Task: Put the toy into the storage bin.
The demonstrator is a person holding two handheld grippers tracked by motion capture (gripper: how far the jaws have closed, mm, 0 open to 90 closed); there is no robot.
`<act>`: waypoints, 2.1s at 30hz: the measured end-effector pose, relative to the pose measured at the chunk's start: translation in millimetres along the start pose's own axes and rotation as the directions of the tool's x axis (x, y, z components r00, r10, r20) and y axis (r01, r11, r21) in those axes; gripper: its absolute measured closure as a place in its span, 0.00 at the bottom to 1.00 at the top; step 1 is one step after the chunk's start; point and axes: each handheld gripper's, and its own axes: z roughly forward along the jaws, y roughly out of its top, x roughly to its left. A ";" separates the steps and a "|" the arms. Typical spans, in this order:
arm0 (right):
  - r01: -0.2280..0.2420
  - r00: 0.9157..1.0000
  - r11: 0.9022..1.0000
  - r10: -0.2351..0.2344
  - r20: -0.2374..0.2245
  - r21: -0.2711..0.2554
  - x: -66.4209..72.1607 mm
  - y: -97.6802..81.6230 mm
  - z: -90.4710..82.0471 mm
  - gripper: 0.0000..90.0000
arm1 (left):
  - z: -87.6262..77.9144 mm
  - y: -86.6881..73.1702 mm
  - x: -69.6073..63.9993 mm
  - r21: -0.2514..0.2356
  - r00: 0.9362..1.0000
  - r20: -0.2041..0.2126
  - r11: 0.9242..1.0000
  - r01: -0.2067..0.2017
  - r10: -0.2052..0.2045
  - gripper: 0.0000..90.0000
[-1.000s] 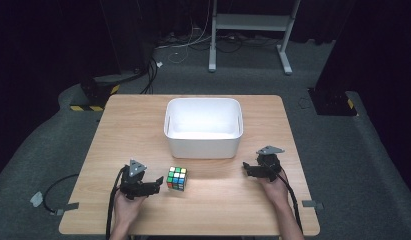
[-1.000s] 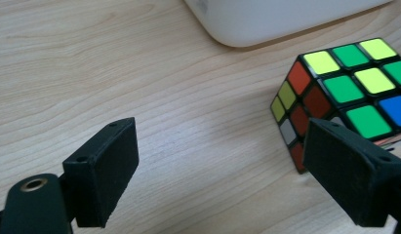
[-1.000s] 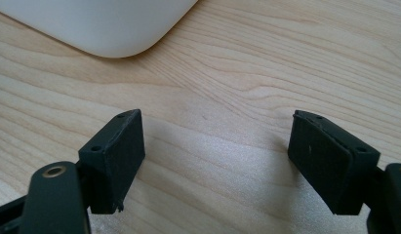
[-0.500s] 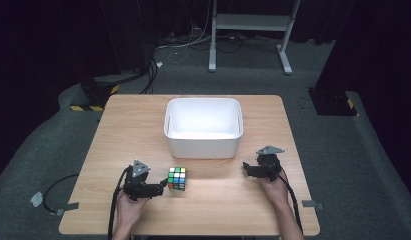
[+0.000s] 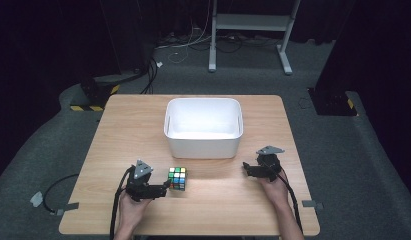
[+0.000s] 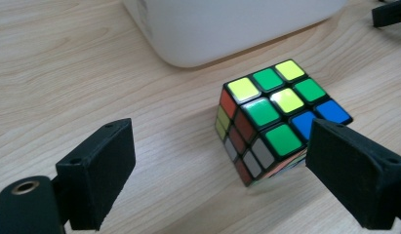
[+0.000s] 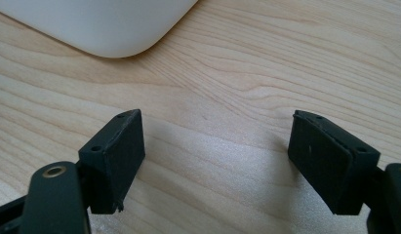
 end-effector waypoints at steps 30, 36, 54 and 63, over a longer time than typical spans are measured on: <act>0.000 1.000 1.000 0.000 0.000 0.000 0.0 0.0 0.0 0.23 | 27.5 10.0 -22.5 0.028 0.997 0.069 0.999 -0.047 0.045 0.06; -0.001 1.000 1.000 0.001 0.000 0.000 0.1 0.0 0.0 0.23 | 34.0 10.6 -26.3 0.030 0.996 0.073 0.998 -0.049 0.046 0.05; -0.001 1.000 1.000 0.001 0.000 0.000 0.1 0.0 -0.1 0.23 | 49.4 9.7 -30.7 0.045 0.996 0.044 0.996 -0.081 0.079 0.05; -0.002 1.000 1.000 0.002 0.000 0.001 0.1 0.0 -0.1 0.23 | 58.4 6.8 -30.0 0.046 0.997 0.040 0.996 -0.072 0.070 0.05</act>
